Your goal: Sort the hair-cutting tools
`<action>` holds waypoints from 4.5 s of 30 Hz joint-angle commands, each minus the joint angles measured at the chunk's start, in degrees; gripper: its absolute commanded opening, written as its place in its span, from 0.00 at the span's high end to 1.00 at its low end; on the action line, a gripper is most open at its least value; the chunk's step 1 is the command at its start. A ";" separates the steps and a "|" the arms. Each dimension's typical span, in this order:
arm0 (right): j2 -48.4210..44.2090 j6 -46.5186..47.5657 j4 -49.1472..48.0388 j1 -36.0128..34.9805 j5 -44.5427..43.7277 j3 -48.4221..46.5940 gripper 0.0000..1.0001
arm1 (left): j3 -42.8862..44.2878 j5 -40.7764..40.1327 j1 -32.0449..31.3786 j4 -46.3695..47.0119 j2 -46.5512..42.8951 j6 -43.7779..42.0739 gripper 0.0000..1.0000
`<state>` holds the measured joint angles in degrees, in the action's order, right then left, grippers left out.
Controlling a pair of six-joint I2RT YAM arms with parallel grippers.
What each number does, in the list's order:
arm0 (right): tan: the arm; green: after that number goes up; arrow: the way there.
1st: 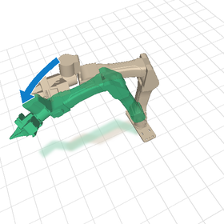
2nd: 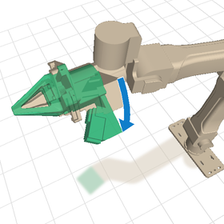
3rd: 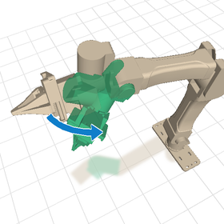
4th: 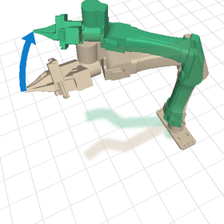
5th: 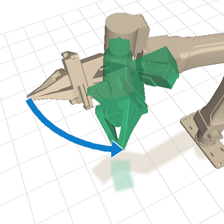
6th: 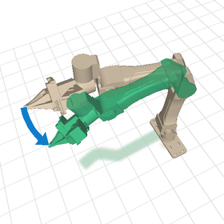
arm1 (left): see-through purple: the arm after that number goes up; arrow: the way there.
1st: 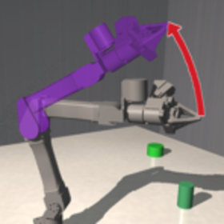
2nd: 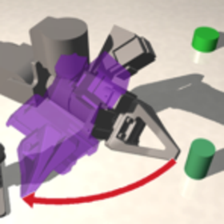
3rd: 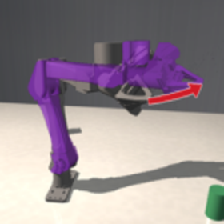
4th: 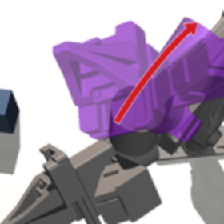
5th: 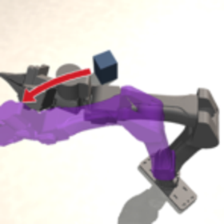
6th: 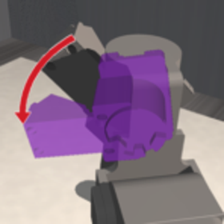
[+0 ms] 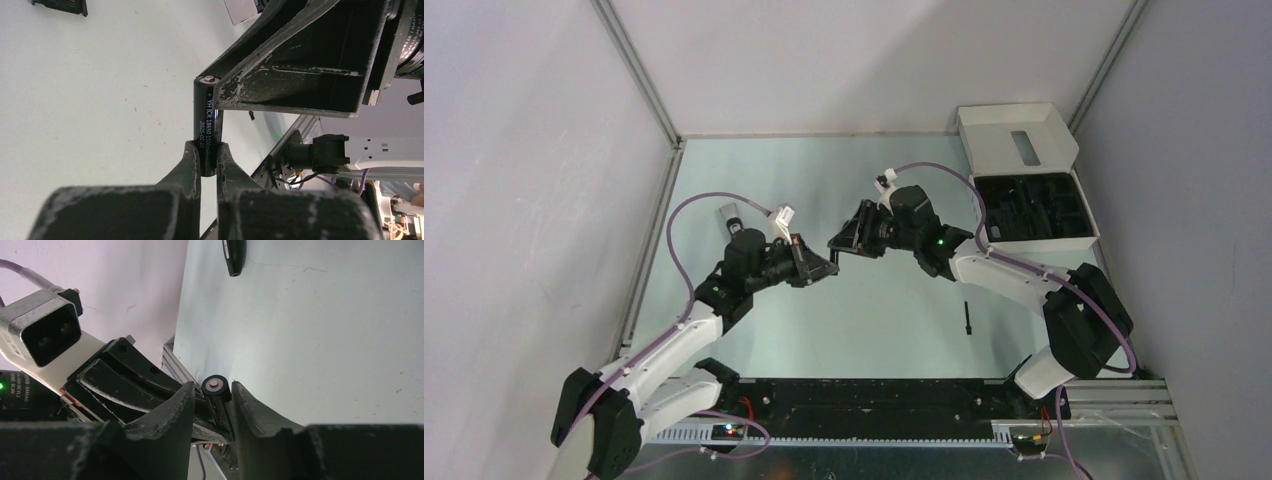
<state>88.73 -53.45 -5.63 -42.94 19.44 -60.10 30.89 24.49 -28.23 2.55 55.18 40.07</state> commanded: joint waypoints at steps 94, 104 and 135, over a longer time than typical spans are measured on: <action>31.64 64.55 30.57 50.50 -23.94 -41.39 0.63 | 3.12 -53.94 12.58 -19.85 -14.46 -31.99 0.00; 29.30 61.47 31.38 51.41 -22.99 -40.75 0.50 | 3.21 -53.83 12.54 -19.82 -14.73 -32.06 0.00; 30.46 56.92 33.78 53.84 -18.52 -36.21 0.91 | 3.21 -53.14 12.58 -19.75 -14.40 -32.08 0.00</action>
<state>117.56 3.46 26.24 10.50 -0.71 -93.47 34.41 -28.69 -16.03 -19.35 40.86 8.95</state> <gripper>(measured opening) 0.102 0.996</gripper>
